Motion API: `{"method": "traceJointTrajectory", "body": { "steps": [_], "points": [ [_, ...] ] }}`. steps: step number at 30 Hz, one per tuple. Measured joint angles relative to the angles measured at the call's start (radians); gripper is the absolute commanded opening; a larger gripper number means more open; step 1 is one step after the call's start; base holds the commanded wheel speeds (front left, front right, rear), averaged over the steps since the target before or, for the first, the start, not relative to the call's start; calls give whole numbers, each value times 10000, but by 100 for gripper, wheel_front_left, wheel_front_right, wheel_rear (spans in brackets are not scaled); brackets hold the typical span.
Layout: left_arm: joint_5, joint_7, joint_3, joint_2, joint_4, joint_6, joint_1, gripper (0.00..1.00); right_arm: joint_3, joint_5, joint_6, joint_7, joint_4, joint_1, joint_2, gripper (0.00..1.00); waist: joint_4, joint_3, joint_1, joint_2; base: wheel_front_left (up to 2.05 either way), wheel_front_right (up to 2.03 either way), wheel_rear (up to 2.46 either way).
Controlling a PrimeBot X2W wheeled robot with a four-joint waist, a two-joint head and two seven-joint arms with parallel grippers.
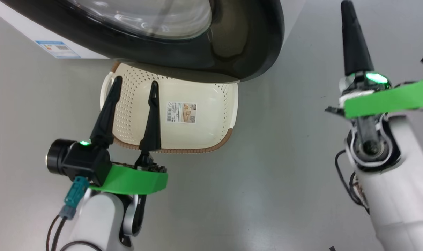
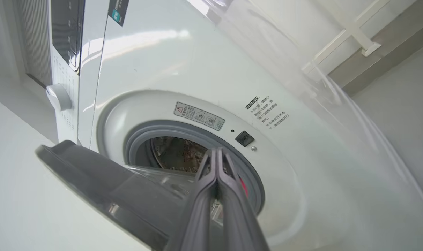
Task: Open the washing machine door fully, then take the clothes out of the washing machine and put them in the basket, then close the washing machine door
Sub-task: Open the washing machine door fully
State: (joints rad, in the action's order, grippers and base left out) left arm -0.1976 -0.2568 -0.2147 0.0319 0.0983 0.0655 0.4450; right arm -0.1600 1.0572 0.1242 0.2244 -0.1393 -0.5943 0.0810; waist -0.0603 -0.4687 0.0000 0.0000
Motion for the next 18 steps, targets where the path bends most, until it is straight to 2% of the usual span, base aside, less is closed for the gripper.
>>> {"method": "traceJointTrajectory", "body": {
  "steps": [3, 6, 12, 18],
  "points": [
    [2, 0, -44, -2, 2, 0, 14, 100, 50, 2109, 0, -788, -82, -531, 157, 0, -29, -74, 0, 0, 0, 0, 0],
    [2, 0, -61, 0, -2, 2, 28, 100, 144, 3707, -2, -1894, -391, -998, 228, 0, -61, -150, 0, 0, 0, 0, 0],
    [0, 0, -81, 0, -13, 58, 38, 100, 115, 5845, -2, -4460, -1177, -2114, 535, 0, -93, -292, 0, 0, 0, 0, 0],
    [-56, 0, -157, 0, -13, 88, 58, 100, 130, 7563, -4, -6612, -2648, -3124, 834, 0, -133, -376, 0, 0, 0, 0, 0]
  ]
}}
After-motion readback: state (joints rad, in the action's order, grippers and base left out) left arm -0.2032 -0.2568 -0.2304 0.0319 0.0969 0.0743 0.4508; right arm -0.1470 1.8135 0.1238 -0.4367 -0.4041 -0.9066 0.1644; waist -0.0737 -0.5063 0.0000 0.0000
